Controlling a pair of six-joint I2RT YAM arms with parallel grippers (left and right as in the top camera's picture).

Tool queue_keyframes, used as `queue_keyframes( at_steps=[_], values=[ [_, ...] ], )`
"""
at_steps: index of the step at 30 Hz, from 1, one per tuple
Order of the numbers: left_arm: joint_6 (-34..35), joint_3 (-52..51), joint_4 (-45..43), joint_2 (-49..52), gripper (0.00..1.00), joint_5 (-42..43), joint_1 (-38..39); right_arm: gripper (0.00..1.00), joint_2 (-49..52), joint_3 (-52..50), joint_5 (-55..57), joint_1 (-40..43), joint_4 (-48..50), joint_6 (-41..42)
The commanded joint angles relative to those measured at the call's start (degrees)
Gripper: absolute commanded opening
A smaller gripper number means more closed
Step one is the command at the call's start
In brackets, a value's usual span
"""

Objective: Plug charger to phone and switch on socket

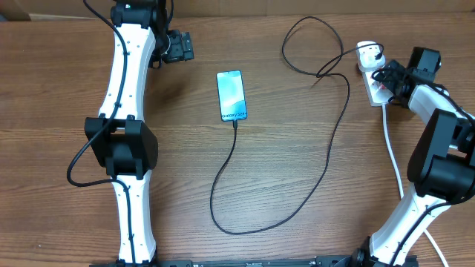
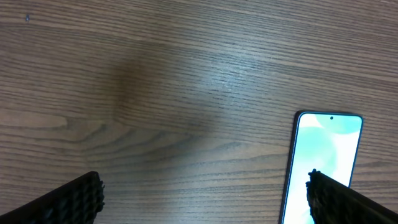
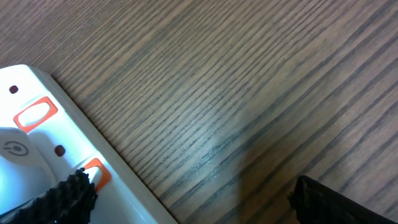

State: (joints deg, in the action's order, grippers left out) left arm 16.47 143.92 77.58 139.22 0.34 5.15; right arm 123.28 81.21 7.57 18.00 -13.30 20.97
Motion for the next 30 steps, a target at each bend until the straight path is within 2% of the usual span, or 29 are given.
queue_keyframes(
  at_steps=[1, 5, 30],
  values=[
    [-0.61, -0.04, -0.33, -0.24, 1.00, -0.74, 0.22, 1.00, 0.72, 0.33, -1.79, -0.04, 1.05, 0.87],
    [-0.61, -0.04, -0.28, -0.24, 1.00, -0.74, 0.22, 1.00, 0.92, 0.33, -1.92, -0.02, 1.60, 3.04],
    [-0.63, -0.04, -0.26, -0.24, 1.00, -0.74, 0.22, 1.00, 4.35, 0.35, -5.38, -0.02, 1.42, 3.02]
  ],
)
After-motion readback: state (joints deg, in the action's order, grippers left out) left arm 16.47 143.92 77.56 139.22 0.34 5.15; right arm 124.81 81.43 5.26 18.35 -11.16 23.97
